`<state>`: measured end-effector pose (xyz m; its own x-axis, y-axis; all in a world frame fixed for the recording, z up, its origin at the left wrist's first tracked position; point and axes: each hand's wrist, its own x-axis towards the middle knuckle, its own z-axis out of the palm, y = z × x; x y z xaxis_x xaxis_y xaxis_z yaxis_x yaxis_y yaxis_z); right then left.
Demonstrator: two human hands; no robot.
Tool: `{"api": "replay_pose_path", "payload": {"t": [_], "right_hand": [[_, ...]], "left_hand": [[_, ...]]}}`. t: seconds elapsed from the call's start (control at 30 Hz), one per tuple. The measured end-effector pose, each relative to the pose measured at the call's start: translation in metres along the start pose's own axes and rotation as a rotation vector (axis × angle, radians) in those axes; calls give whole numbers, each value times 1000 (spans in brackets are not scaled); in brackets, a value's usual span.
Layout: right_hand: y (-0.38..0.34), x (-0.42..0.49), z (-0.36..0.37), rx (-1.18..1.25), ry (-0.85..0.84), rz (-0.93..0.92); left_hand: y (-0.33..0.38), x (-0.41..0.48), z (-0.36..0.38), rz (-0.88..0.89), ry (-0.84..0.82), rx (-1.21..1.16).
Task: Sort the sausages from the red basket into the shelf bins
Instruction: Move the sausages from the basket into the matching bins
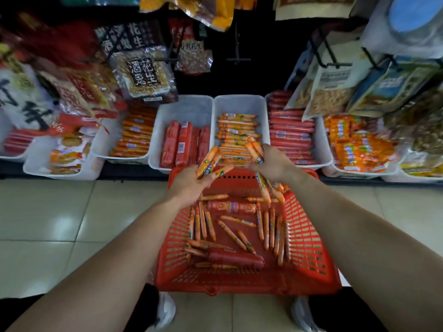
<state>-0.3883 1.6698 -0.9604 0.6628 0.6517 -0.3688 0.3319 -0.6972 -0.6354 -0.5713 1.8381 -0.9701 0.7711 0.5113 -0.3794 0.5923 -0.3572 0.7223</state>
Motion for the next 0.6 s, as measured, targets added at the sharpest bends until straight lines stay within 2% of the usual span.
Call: {"api": "replay_pose_path", "payload": {"t": [0.13, 0.27, 0.43, 0.6], "right_hand": [[-26, 60, -13, -111, 39, -96], [-38, 117, 1, -355, 39, -171], [-19, 141, 41, -494, -62, -168], [11, 133, 51, -409, -251, -91]], "left_hand": [[-8, 20, -16, 5, 58, -48], [-23, 36, -26, -31, 111, -147], [-50, 53, -24, -52, 158, -214], [-59, 63, -22, -43, 148, -207]]}}
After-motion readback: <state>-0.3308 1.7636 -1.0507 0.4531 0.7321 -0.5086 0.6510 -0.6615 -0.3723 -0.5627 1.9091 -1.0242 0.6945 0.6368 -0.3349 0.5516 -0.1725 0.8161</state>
